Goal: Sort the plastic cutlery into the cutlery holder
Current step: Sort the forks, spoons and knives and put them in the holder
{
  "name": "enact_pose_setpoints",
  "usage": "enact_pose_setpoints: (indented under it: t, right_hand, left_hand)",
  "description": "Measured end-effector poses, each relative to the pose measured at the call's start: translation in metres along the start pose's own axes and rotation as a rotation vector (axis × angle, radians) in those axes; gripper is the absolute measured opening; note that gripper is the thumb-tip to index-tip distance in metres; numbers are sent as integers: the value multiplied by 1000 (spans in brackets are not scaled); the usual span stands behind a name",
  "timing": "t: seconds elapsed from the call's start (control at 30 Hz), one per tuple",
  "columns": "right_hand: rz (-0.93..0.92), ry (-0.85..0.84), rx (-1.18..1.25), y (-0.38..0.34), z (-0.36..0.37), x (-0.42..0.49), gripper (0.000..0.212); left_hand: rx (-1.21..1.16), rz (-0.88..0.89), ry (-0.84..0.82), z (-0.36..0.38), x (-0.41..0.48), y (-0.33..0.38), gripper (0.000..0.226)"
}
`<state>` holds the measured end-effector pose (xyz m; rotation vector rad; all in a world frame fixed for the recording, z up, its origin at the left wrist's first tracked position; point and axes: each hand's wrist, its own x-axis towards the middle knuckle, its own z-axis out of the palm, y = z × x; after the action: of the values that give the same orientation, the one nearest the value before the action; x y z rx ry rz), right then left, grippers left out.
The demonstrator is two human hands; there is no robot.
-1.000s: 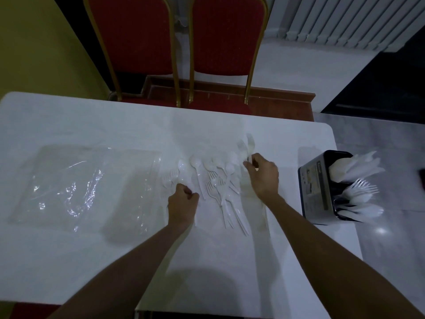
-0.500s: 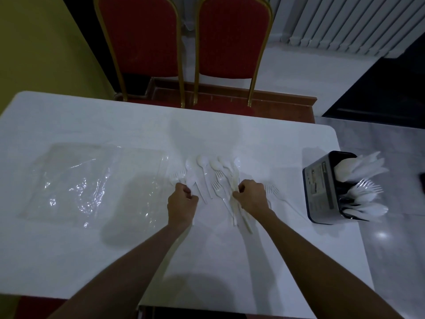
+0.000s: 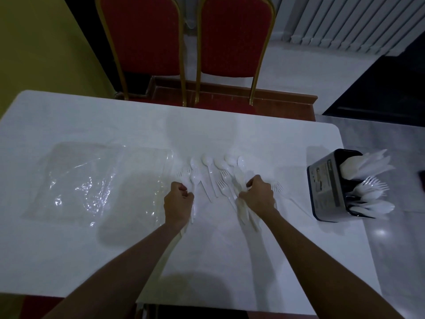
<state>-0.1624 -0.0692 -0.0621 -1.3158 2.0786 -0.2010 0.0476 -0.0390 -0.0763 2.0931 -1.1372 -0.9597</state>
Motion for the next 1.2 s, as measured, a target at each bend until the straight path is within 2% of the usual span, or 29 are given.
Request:
enact_pose_setpoints:
  t: [0.2, 0.4, 0.67, 0.83, 1.0, 1.2]
  right_hand:
    - [-125, -137, -52, -15, 19, -1, 31]
    - [-90, -56, -140, -15, 36, -9, 45]
    - [-52, -24, -166, -11, 35, -2, 27]
    - [-93, -53, -196, -7, 36, -3, 27]
    - [-167, -30, -189, -4, 38, -5, 22]
    - [-184, 19, -157, -3, 39, -3, 15]
  left_hand:
    - [-16, 23, 43, -7, -1, -4, 17]
    - [41, -9, 91, -18, -6, -14, 19]
    - [154, -65, 0, -22, -14, -28, 26]
    - [147, -114, 58, -22, -9, -25, 8]
    - [117, -86, 116, -15, 4, -17, 20]
    - [133, -114, 46, -3, 18, -5, 24]
